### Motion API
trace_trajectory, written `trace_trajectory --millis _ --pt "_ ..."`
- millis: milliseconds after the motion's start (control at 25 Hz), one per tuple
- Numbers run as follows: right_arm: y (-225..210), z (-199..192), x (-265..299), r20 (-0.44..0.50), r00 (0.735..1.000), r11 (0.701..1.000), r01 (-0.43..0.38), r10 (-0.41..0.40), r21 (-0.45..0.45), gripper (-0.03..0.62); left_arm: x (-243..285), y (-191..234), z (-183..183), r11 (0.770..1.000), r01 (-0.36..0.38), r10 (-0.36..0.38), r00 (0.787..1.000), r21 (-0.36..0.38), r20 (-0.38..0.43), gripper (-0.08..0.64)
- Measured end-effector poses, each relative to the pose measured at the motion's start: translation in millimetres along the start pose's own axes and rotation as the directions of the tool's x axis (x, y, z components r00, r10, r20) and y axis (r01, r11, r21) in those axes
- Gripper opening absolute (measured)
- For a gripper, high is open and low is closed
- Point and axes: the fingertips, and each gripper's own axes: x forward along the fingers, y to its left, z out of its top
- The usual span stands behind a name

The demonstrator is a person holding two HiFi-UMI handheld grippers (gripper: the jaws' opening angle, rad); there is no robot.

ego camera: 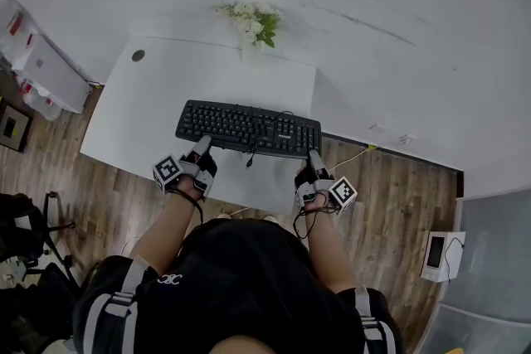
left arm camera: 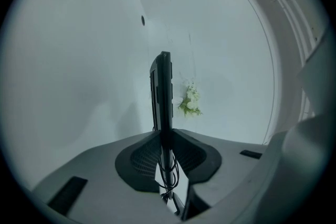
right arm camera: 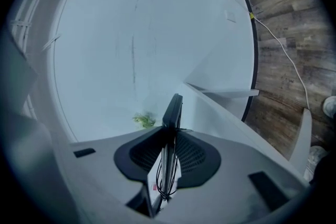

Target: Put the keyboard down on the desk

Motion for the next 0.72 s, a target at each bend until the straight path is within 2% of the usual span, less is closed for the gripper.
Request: trace_trajectory --millis 320,720 --pt "-41 1 28 -0.036 0.988 0.987 0.154 -0.152 0.046 0.078 22 41 21 0.988 -0.142 0.143 0.989 -0.065 0.026 0.069" --pt "-55 10 33 -0.053 0.975 0.976 0.218 -0.217 0.015 0.08 32 55 22 0.98 -0.183 0.185 0.983 -0.084 0.016 0.069"
